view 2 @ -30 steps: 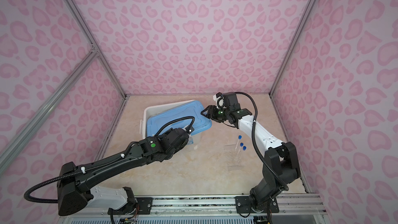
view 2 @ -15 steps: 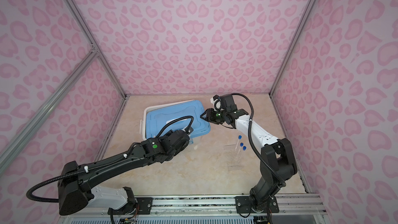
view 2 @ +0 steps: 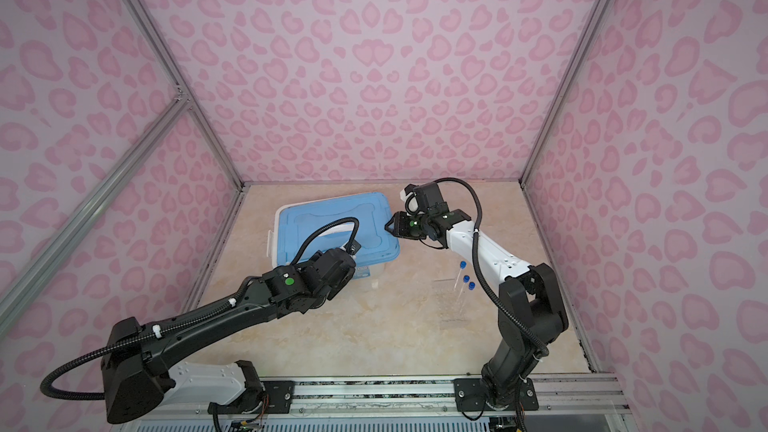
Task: Organize the chemistry lab equipment
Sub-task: 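Lower the blue lid flat onto the bin with both grippers, then open the left gripper and press the lid edge down while right holds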
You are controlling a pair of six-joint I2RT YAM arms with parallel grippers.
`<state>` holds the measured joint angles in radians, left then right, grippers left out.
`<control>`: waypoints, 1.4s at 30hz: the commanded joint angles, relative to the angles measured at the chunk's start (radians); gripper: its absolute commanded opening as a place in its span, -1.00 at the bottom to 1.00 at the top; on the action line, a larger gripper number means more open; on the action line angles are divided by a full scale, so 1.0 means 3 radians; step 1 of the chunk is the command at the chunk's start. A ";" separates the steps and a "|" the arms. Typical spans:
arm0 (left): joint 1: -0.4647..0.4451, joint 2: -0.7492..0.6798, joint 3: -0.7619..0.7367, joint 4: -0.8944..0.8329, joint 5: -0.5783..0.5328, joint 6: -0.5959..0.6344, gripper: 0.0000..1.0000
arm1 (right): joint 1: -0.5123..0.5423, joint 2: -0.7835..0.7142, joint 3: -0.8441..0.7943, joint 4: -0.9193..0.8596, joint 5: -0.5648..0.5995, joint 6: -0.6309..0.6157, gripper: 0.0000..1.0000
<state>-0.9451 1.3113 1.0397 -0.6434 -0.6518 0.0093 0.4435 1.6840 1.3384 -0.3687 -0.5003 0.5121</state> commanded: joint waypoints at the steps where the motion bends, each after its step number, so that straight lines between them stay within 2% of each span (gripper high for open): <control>1: 0.0005 -0.0045 -0.0012 0.0009 0.0047 -0.0143 0.44 | 0.0014 0.0051 0.0028 -0.0099 0.0134 -0.0075 -0.26; 6: 0.0143 -0.0374 -0.0104 0.0168 0.0592 -0.0311 0.47 | 0.0040 0.0078 0.0089 -0.0111 0.0107 -0.0051 -0.29; 10: 0.0222 -0.0634 -0.0198 0.0184 0.0885 -0.0386 0.48 | 0.0056 0.0097 0.0122 -0.0127 0.0166 -0.0031 -0.30; 13: 0.0381 -0.0927 -0.0359 0.0336 0.1311 -0.0501 0.51 | 0.0066 0.0134 0.0141 -0.0162 0.0209 -0.0026 -0.31; 16: 0.0747 -0.1187 -0.0456 0.0463 0.1622 -0.0942 0.56 | 0.0096 0.0135 0.0141 -0.0178 0.0249 -0.0007 -0.33; 20: 0.1403 -0.1345 -0.0378 0.0382 0.1907 -0.1661 0.52 | 0.0137 0.0086 0.0160 -0.0208 0.0321 0.0002 -0.33; 24: 0.2038 -0.1271 -0.0378 0.0509 0.2564 -0.1938 0.49 | 0.0162 0.0088 0.0207 -0.0254 0.0379 -0.0024 -0.30; 26: 0.2230 -0.1181 -0.0367 0.0542 0.2625 -0.1946 0.47 | 0.0168 0.0085 0.0213 -0.0252 0.0375 -0.0025 -0.30; 30: 0.2480 -0.1093 -0.0390 0.0640 0.2476 -0.1898 0.48 | 0.0181 0.0081 0.0201 -0.0219 0.0327 -0.0017 -0.30; 34: 0.2856 -0.0973 -0.0466 0.0802 0.2673 -0.1891 0.50 | 0.0182 0.0087 0.0198 -0.0192 0.0288 -0.0026 -0.31; 37: 0.2931 -0.0890 -0.0483 0.0901 0.2700 -0.1851 0.51 | 0.0186 0.0084 0.0192 -0.0133 0.0244 -0.0010 -0.31; 40: 0.3013 -0.0762 -0.0568 0.1147 0.2979 -0.1840 0.51 | 0.0196 0.0084 0.0217 -0.0131 0.0237 -0.0017 -0.31; 42: 0.3016 -0.0674 -0.0574 0.1178 0.3004 -0.1844 0.51 | 0.0202 0.0065 0.0231 -0.0132 0.0236 -0.0024 -0.31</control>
<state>-0.0441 1.0866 0.8764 -0.3492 0.1883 -0.5400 0.5003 1.7061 1.3998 -0.4168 -0.4034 0.5137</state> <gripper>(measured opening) 0.756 0.345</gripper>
